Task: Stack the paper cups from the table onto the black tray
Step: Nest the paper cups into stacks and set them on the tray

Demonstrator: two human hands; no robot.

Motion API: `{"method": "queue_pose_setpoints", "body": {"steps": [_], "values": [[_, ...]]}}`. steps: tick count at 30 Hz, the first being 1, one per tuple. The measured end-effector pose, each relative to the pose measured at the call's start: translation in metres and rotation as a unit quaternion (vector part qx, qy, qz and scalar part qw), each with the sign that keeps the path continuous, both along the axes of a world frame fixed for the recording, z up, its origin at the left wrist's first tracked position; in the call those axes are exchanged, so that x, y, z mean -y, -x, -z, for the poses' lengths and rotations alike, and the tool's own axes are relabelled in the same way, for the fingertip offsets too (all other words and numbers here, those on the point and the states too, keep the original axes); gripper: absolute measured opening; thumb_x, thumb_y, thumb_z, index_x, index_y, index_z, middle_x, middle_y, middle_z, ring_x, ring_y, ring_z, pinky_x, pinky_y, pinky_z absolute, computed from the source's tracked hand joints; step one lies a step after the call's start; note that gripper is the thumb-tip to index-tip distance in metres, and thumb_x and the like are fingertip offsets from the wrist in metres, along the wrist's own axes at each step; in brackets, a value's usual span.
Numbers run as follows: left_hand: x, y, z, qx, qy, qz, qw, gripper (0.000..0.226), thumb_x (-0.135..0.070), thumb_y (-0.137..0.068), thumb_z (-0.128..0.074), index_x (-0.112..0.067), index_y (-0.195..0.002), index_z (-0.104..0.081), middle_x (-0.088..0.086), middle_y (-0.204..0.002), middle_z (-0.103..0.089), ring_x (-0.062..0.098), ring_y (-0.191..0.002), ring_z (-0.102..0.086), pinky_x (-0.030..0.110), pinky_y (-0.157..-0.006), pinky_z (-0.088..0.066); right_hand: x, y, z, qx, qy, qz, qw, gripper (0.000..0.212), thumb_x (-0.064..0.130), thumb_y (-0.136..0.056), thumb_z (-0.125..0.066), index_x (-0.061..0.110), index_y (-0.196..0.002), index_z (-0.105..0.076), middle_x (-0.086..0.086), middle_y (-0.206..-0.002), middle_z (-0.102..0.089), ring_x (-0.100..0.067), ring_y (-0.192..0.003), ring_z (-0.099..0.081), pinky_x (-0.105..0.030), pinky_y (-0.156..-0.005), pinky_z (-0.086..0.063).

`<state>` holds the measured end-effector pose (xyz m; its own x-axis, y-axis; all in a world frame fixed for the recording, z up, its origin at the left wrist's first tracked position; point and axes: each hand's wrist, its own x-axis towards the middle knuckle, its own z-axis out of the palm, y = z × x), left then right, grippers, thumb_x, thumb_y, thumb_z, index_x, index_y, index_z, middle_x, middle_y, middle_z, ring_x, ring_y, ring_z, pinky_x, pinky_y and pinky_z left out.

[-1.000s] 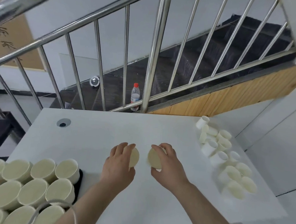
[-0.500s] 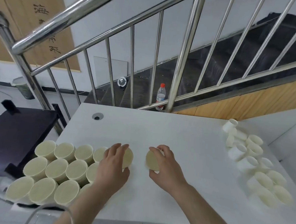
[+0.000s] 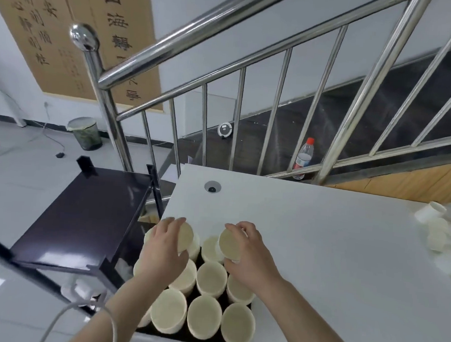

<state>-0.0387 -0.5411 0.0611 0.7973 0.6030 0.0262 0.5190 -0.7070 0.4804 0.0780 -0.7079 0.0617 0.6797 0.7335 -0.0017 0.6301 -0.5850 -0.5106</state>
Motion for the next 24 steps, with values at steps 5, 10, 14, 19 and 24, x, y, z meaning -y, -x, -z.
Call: {"method": "queue_pose_setpoints", "body": {"steps": [5,10,14,19,24], "values": [[-0.054,0.014,0.006,-0.022,-0.004,-0.004,1.000,0.069,-0.022,-0.083,-0.063,-0.027,-0.144,-0.031,-0.006,-0.148,-0.030,0.021,-0.135,-0.029,0.038,-0.092,-0.047,-0.060,0.018,0.009,-0.014,0.001,-0.008,1.000,0.069,0.020,-0.084,-0.063,0.030,-0.145,-0.033,0.006,-0.141,-0.028,-0.014,-0.131,-0.033,-0.033,-0.086,-0.050],[-0.083,0.015,0.014,-0.044,0.003,0.002,0.999,0.069,-0.023,-0.084,-0.061,-0.026,-0.145,-0.029,-0.006,-0.149,-0.028,0.021,-0.136,-0.028,0.035,-0.092,-0.047,-0.096,0.022,0.013,-0.003,0.019,-0.021,1.000,0.069,0.021,-0.084,-0.061,0.028,-0.146,-0.031,0.005,-0.141,-0.027,-0.015,-0.129,-0.033,-0.033,-0.085,-0.050],[-0.093,0.011,0.026,-0.051,0.014,0.010,0.999,0.068,-0.025,-0.084,-0.060,-0.027,-0.145,-0.029,-0.008,-0.147,-0.029,0.018,-0.135,-0.029,0.032,-0.090,-0.047,-0.112,0.022,0.020,-0.003,0.046,-0.031,0.998,0.068,0.021,-0.085,-0.060,0.027,-0.146,-0.030,0.004,-0.142,-0.027,-0.016,-0.129,-0.033,-0.033,-0.086,-0.050],[-0.100,0.005,0.043,-0.072,0.025,0.043,0.996,0.074,-0.038,-0.086,-0.062,-0.029,-0.148,-0.024,-0.011,-0.149,-0.026,0.015,-0.136,-0.028,0.030,-0.093,-0.046,-0.123,0.023,0.037,-0.010,0.079,-0.040,0.996,0.068,0.025,-0.087,-0.062,0.026,-0.147,-0.030,0.003,-0.143,-0.027,-0.018,-0.131,-0.035,-0.031,-0.091,-0.047],[-0.100,-0.001,0.056,-0.088,0.023,0.064,0.994,0.076,-0.045,-0.085,-0.061,-0.027,-0.148,-0.024,-0.009,-0.151,-0.024,0.015,-0.139,-0.025,0.033,-0.098,-0.045,-0.128,0.020,0.050,-0.023,0.102,-0.033,0.994,0.076,0.042,-0.082,-0.068,0.025,-0.146,-0.031,0.003,-0.144,-0.030,-0.018,-0.132,-0.035,-0.033,-0.099,-0.042]]}}
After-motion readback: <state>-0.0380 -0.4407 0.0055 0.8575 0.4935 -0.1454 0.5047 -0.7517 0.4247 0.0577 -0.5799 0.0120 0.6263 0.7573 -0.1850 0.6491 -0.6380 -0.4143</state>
